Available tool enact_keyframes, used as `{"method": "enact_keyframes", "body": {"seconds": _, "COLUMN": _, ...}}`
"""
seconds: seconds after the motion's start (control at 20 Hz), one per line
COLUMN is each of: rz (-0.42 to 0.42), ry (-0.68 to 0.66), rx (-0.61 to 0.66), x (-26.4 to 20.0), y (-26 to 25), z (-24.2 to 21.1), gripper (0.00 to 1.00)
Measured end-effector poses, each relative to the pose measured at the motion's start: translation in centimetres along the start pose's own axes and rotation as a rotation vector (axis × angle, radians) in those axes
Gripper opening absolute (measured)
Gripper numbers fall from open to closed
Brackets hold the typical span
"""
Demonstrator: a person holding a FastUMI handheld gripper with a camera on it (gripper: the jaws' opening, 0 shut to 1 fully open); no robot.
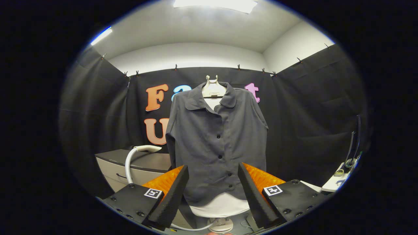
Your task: Iron the clothes twice with a garment steamer, once on the left side and once on the right side.
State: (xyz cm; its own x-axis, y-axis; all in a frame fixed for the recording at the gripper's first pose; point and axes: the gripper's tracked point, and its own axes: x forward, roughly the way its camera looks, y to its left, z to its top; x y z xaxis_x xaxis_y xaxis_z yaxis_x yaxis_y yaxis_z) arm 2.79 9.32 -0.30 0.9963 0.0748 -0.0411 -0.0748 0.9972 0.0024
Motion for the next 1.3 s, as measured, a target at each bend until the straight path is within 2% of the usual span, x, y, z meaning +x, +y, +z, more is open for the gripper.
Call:
{"method": "enact_keyframes", "body": {"seconds": 0.15, "rz": -0.059, "ry": -0.040, "rx": -0.002, "x": 2.2, "y": 2.9, "z": 0.1, "gripper": 0.97}}
{"method": "enact_keyframes", "body": {"seconds": 0.55, "rz": 0.132, "ry": 0.021, "rx": -0.002, "x": 10.6, "y": 18.8, "z": -0.1, "gripper": 0.97}}
{"method": "enact_keyframes", "body": {"seconds": 0.8, "rz": 0.208, "ry": 0.047, "rx": -0.019, "x": 16.5, "y": 27.5, "z": 1.9, "gripper": 0.97}}
{"method": "enact_keyframes", "body": {"seconds": 1.05, "rz": 0.206, "ry": 0.132, "rx": -0.033, "x": 24.5, "y": 34.6, "z": 2.7, "gripper": 0.97}}
{"method": "enact_keyframes", "body": {"seconds": 1.2, "rz": 0.235, "ry": 0.230, "rx": -0.033, "x": 28.2, "y": 38.7, "z": 0.7, "gripper": 0.97}}
{"method": "enact_keyframes", "body": {"seconds": 1.3, "rz": 0.222, "ry": 0.278, "rx": -0.062, "x": 31.2, "y": 40.5, "z": -0.9, "gripper": 0.97}}
